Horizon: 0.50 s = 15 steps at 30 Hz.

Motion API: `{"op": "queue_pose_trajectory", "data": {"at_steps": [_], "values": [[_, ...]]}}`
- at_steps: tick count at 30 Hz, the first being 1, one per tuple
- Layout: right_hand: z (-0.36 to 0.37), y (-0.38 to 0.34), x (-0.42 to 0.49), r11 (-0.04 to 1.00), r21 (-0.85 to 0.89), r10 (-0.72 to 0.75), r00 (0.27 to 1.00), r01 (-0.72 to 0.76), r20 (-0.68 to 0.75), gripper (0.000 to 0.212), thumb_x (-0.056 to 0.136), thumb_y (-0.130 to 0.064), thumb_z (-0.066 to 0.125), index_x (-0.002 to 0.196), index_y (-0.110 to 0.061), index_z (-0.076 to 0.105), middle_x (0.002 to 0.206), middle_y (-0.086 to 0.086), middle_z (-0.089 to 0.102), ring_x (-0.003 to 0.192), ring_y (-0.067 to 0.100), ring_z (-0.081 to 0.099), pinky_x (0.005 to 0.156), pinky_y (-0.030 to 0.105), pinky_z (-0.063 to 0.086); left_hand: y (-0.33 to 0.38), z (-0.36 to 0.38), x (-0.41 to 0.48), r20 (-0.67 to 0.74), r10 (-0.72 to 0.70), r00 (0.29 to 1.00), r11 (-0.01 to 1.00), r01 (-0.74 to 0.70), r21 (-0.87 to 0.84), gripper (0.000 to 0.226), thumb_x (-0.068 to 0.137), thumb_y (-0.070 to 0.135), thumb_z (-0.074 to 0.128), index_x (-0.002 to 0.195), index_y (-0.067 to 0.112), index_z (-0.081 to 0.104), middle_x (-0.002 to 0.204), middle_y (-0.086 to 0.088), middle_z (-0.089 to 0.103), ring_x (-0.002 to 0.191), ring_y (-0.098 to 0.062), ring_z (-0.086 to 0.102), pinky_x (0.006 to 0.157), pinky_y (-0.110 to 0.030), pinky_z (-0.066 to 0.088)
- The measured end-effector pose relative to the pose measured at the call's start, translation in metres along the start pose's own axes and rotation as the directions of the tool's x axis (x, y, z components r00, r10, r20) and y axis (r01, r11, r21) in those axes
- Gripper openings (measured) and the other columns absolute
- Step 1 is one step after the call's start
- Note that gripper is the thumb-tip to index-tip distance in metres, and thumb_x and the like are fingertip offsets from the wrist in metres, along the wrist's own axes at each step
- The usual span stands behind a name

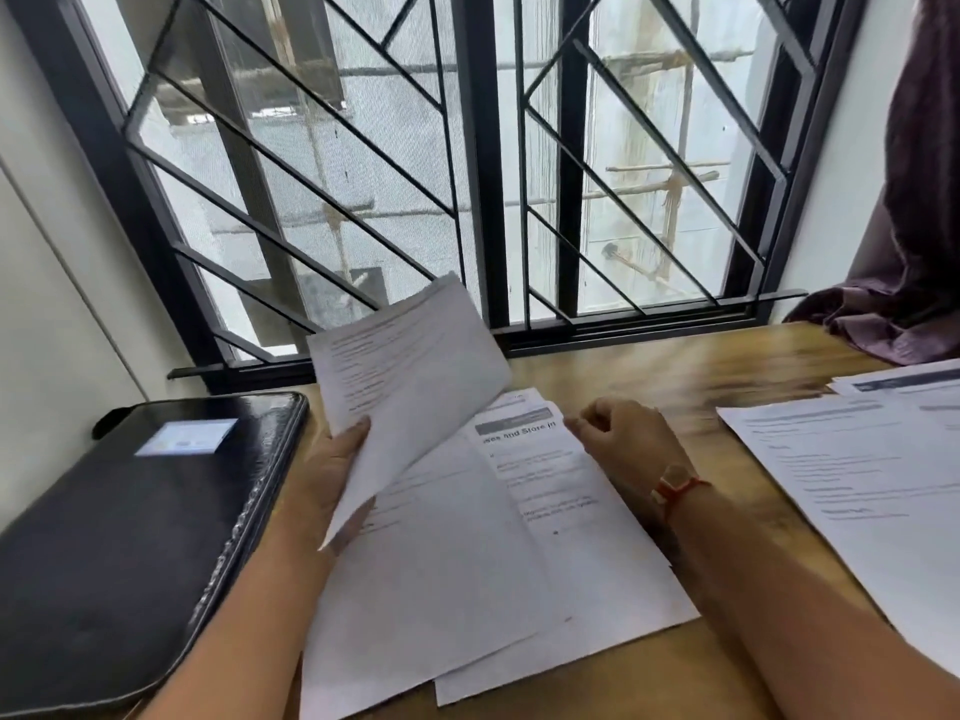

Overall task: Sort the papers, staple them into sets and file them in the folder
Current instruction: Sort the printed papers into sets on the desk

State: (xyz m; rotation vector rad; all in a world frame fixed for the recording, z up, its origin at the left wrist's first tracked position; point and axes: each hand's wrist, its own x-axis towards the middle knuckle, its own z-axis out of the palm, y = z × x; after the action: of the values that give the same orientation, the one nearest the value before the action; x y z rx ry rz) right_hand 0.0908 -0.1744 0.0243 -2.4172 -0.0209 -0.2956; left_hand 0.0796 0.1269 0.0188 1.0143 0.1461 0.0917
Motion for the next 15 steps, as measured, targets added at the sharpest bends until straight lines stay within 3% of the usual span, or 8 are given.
{"op": "queue_pose_trajectory", "data": {"at_steps": [2,5,9,15], "values": [[0.002,-0.001,-0.003,0.979,-0.206,0.007,0.998,0.007,0.068,0.040,0.083,-0.060,0.066,0.082,-0.020,0.067,0.081,-0.004,0.069,0.076,0.014,0.063,0.069,0.033,0.054,0.001,0.000,-0.001,-0.029,-0.019,0.999,0.996,0.016,-0.093,0.026,0.101,0.008,0.048,0.126,0.011,0.056,0.075,0.000,0.074,0.053,-0.007,0.068,0.040,-0.015,0.048],[0.006,-0.003,-0.007,0.933,-0.359,0.000,0.994,0.039,0.109,0.049,0.070,-0.070,0.071,0.080,-0.024,0.059,0.089,-0.002,0.063,0.080,0.015,0.055,0.063,0.029,0.039,0.004,-0.002,-0.001,-0.079,-0.048,0.996,0.984,0.034,-0.178,0.023,0.100,0.006,0.049,0.123,0.010,0.056,0.078,-0.002,0.073,0.058,-0.007,0.069,0.038,-0.011,0.044],[0.012,-0.002,-0.008,0.926,-0.374,0.011,0.990,0.043,0.139,0.057,0.061,-0.068,0.078,0.095,-0.024,0.068,0.099,-0.003,0.066,0.084,0.017,0.056,0.066,0.027,0.038,0.003,-0.002,0.000,-0.071,-0.046,0.996,0.985,0.034,-0.167,0.015,0.102,0.007,0.047,0.108,0.009,0.060,0.072,-0.001,0.073,0.055,-0.006,0.068,0.038,-0.011,0.044],[0.007,-0.007,-0.010,0.963,-0.269,0.069,0.983,-0.020,0.172,0.057,0.068,-0.051,0.085,0.111,-0.020,0.064,0.107,-0.001,0.066,0.098,0.019,0.058,0.076,0.029,0.045,0.000,0.002,-0.004,-0.029,-0.011,1.000,0.993,0.007,-0.115,0.017,0.104,0.006,0.043,0.104,0.010,0.059,0.065,0.000,0.072,0.050,-0.005,0.066,0.039,-0.013,0.046]]}}
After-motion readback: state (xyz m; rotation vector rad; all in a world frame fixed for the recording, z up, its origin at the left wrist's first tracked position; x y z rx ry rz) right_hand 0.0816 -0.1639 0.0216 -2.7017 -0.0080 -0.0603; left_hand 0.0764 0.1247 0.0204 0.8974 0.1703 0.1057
